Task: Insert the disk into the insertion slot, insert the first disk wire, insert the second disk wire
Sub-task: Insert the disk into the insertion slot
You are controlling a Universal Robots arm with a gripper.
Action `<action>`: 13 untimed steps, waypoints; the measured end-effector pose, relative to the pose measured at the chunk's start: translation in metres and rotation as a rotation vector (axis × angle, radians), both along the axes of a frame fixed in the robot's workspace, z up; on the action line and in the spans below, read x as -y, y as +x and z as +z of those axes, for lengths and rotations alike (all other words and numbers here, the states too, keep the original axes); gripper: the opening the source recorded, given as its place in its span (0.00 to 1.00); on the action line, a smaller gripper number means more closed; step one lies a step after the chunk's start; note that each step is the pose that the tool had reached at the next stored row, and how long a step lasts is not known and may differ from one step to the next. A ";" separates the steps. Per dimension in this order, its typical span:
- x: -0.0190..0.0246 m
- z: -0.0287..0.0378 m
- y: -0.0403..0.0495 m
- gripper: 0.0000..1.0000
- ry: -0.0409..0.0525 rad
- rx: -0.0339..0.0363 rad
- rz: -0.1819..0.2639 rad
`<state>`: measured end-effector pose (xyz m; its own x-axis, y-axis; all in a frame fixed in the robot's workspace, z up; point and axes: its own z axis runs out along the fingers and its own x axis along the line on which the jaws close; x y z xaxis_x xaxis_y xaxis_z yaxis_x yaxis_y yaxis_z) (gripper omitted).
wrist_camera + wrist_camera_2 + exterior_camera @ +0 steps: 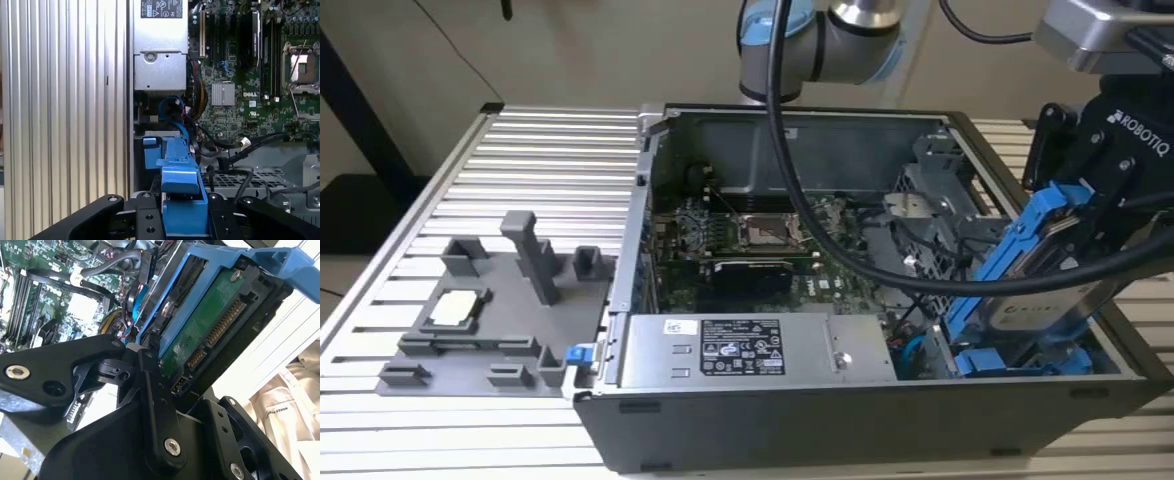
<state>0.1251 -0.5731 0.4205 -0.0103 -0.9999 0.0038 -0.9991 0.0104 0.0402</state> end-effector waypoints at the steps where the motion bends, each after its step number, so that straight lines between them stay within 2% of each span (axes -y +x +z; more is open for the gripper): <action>1: -0.0001 -0.0011 0.0004 0.33 0.0000 0.0000 0.000; 13: -0.0046 -0.0139 0.0022 0.33 0.0000 0.0000 0.000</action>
